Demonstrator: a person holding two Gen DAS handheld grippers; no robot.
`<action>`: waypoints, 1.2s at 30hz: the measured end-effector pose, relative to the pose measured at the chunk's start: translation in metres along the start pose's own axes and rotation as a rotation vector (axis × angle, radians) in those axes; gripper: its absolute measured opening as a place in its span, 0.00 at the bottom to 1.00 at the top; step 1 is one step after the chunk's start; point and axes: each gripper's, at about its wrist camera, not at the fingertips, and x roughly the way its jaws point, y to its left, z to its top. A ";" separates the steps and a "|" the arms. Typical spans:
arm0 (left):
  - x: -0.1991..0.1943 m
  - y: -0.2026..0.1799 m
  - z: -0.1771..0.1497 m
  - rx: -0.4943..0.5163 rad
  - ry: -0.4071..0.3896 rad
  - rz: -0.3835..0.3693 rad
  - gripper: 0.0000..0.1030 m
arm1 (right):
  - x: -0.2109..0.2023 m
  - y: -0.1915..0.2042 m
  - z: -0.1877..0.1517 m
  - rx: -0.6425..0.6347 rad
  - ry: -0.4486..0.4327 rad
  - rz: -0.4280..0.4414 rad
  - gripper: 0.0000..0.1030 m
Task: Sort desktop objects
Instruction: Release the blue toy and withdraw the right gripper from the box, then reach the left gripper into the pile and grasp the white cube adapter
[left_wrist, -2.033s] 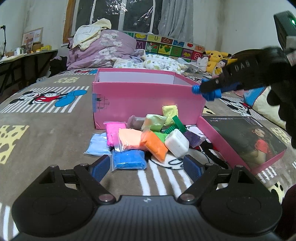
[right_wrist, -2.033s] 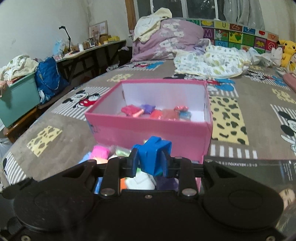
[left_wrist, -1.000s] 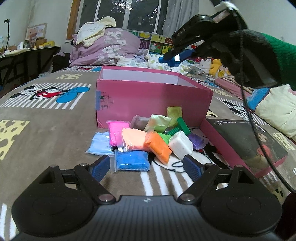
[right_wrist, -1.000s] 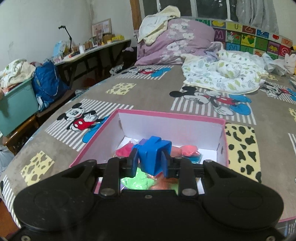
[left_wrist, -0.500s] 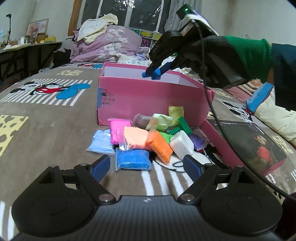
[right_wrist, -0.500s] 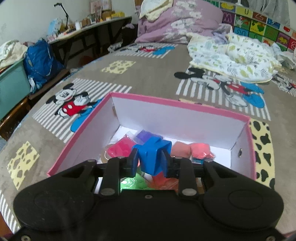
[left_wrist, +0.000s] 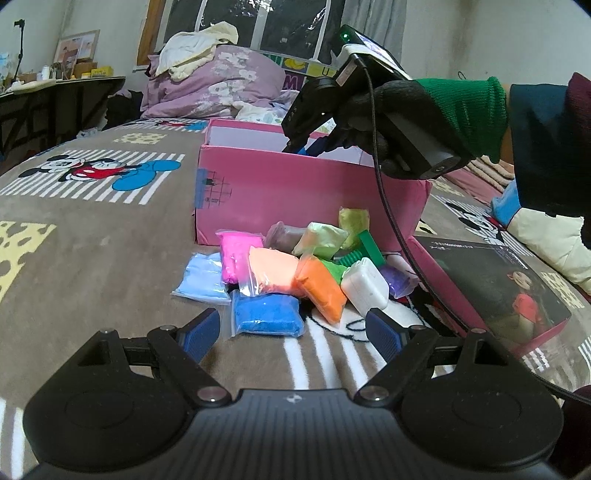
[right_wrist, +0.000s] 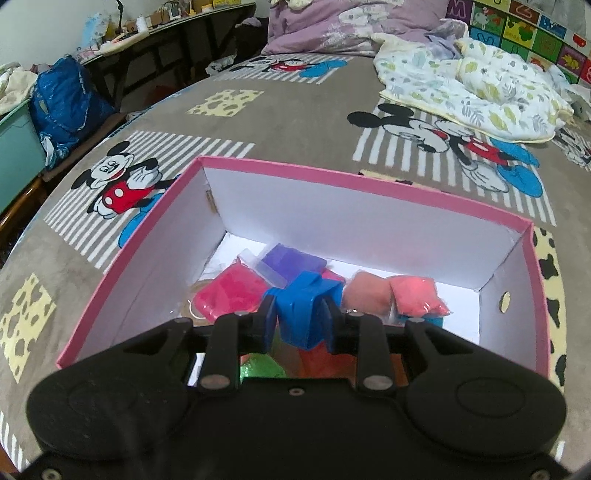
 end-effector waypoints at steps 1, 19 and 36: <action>0.000 0.000 0.000 -0.001 0.000 0.000 0.83 | 0.001 0.000 0.000 0.000 0.004 0.000 0.24; 0.000 -0.002 -0.001 0.014 -0.002 0.013 0.83 | -0.032 -0.003 -0.002 0.045 -0.055 -0.005 0.61; 0.001 -0.006 -0.004 0.040 -0.003 0.048 0.83 | -0.127 0.001 -0.082 0.072 -0.232 0.047 0.68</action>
